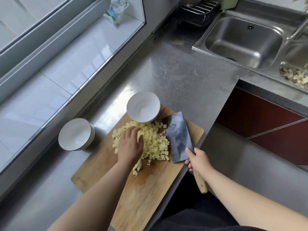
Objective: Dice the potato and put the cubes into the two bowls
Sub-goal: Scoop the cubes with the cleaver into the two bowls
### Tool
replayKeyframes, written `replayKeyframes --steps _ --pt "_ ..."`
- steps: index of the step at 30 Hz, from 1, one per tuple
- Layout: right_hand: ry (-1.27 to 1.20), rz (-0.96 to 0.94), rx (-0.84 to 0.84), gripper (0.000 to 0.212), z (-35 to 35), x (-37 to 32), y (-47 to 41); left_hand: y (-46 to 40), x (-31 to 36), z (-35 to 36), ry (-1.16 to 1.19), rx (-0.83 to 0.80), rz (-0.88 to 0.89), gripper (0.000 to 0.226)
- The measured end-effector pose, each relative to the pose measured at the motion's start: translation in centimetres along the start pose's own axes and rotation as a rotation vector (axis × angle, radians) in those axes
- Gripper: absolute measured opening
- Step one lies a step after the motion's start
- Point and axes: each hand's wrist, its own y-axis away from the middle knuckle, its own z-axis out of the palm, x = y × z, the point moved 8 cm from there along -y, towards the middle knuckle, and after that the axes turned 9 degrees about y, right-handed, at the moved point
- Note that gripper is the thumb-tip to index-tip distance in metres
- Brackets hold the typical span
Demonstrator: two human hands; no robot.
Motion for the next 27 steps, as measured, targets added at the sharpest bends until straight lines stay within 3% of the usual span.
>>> replayKeyframes --steps 5,11,16,23,27 --pt "-0.017 -0.012 -0.027 0.027 2.7 0.3 1.0 0.8 1.3 4.2 -0.1 -0.306 0.143 0.062" --pt "-0.088 0.043 -0.026 0.025 6.0 1.6 2.3 1.8 0.7 7.1 -0.083 -0.391 0.098 0.068" --pt "-0.268 0.099 -0.154 0.023 9.8 0.8 3.6 1.9 0.8 7.1 0.002 -0.347 0.121 0.076" --pt "-0.342 0.128 -0.142 0.059 8.4 1.3 4.1 2.4 0.7 4.0 0.157 -0.163 0.132 0.059" --pt "-0.356 0.122 -0.133 0.061 7.0 2.4 4.4 2.5 -0.2 2.4 0.181 -0.062 0.054 0.054"
